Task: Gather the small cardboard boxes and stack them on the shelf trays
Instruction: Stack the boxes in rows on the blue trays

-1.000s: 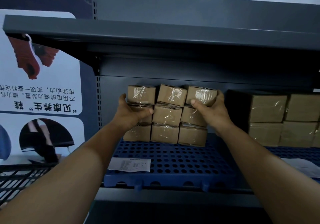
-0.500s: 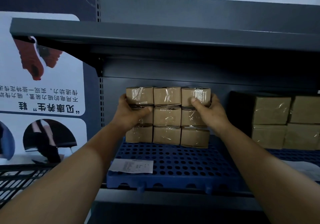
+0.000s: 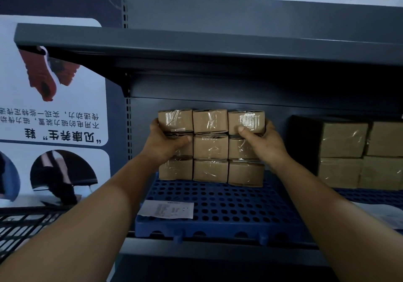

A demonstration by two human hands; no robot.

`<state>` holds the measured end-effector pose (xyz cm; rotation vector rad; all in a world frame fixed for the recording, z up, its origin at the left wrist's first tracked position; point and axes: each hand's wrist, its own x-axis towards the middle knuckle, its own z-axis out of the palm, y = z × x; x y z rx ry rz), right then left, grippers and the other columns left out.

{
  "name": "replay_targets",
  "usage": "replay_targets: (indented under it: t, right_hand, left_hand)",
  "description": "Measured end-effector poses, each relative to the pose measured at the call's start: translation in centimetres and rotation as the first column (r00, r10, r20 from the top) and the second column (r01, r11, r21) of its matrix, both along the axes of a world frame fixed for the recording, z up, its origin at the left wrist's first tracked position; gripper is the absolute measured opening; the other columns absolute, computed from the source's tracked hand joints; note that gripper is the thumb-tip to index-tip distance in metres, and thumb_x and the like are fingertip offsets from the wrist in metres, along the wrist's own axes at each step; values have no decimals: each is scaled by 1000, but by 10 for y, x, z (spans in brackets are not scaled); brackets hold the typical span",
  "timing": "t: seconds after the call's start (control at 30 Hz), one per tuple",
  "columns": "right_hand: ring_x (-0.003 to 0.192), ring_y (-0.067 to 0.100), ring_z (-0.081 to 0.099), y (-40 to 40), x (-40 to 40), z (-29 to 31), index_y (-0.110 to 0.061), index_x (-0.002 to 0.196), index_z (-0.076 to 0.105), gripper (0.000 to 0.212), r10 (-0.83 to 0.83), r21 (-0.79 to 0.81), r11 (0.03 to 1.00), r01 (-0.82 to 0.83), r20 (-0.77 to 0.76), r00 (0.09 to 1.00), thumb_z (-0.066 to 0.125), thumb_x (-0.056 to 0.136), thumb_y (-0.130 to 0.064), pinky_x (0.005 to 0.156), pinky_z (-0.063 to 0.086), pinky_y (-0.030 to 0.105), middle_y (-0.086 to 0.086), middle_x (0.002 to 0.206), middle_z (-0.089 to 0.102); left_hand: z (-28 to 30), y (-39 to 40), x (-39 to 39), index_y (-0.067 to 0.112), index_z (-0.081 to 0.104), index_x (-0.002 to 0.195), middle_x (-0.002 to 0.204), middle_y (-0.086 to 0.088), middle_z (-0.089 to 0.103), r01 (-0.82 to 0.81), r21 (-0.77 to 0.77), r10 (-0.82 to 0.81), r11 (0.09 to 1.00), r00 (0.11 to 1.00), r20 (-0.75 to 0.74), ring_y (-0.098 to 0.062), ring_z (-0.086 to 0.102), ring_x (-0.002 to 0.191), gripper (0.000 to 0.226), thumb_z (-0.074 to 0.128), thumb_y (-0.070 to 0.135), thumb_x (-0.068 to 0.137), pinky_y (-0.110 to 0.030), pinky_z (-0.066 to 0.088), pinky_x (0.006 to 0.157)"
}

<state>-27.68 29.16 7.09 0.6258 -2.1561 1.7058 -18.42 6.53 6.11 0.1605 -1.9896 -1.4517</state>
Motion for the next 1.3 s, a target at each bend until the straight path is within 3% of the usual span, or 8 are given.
replay_targets:
  t: [0.3,0.53,0.63,0.83,0.9,1.03,1.13,1.3]
  right_hand:
    - [118,20,55,2,-1,-1,-18,145,26,102,-12,3,1000,12,29,1000,74,65,-58,97,48,39,2,134,54]
    - [114,17,55,5,5,-1,-18,145,27,90,10,-44,999,-9,12,1000,73,74,-48,91,47,31,-1,129,55]
    - [106,14,58,6,8,0,-20,134,39,69,16,-48,999,-16,3,1000,72,77,-42,83,48,27,-9,109,58]
    - [103,12,57,8,8,-3,-23,134,39,70,19,-57,998,-18,13,1000,73,76,-43,84,46,27,-9,112,57]
    - [101,11,57,8,9,-3,-23,132,40,68,12,-62,998,-11,17,1000,74,76,-43,84,46,27,-10,109,57]
    - [100,11,56,9,12,0,-22,131,40,67,1,-61,998,1,18,1000,74,76,-42,84,46,27,-10,107,55]
    - [98,11,56,11,15,1,-21,129,39,66,2,-47,999,-1,19,1000,74,76,-40,84,46,27,-10,106,55]
    - [103,12,54,13,17,1,-20,129,37,70,-18,-52,998,19,24,1000,76,74,-40,92,46,31,-9,109,54]
  left_hand:
    - [2,-3,2,15,33,124,99,5,53,-14,0,14,1000,1000,7,-7,56,88,70,81,14,72,-13,42,61]
    - [4,1,6,14,26,135,99,11,51,1,-10,-1,1000,1000,-3,-16,56,105,83,80,9,72,-12,45,65]
    - [7,6,9,13,19,140,95,14,47,37,-37,-37,999,999,5,-4,56,88,88,77,5,75,-4,44,52]
    - [9,8,8,13,13,145,98,17,47,54,-19,-54,998,998,13,6,50,79,93,75,5,77,-5,45,49]
    - [9,8,7,14,5,149,115,9,48,56,-1,-56,998,998,18,-2,53,87,101,75,6,77,-6,45,52]
    - [6,3,5,16,-5,151,143,-2,38,54,19,-55,998,997,55,-14,46,116,113,79,12,74,-27,47,89]
    - [6,4,8,17,-6,151,148,-5,34,49,21,-51,999,997,66,-19,44,125,115,79,15,74,-21,47,81]
    - [5,7,13,16,-7,151,154,-7,26,47,20,-48,999,997,54,-24,30,139,112,77,15,77,-25,31,91]
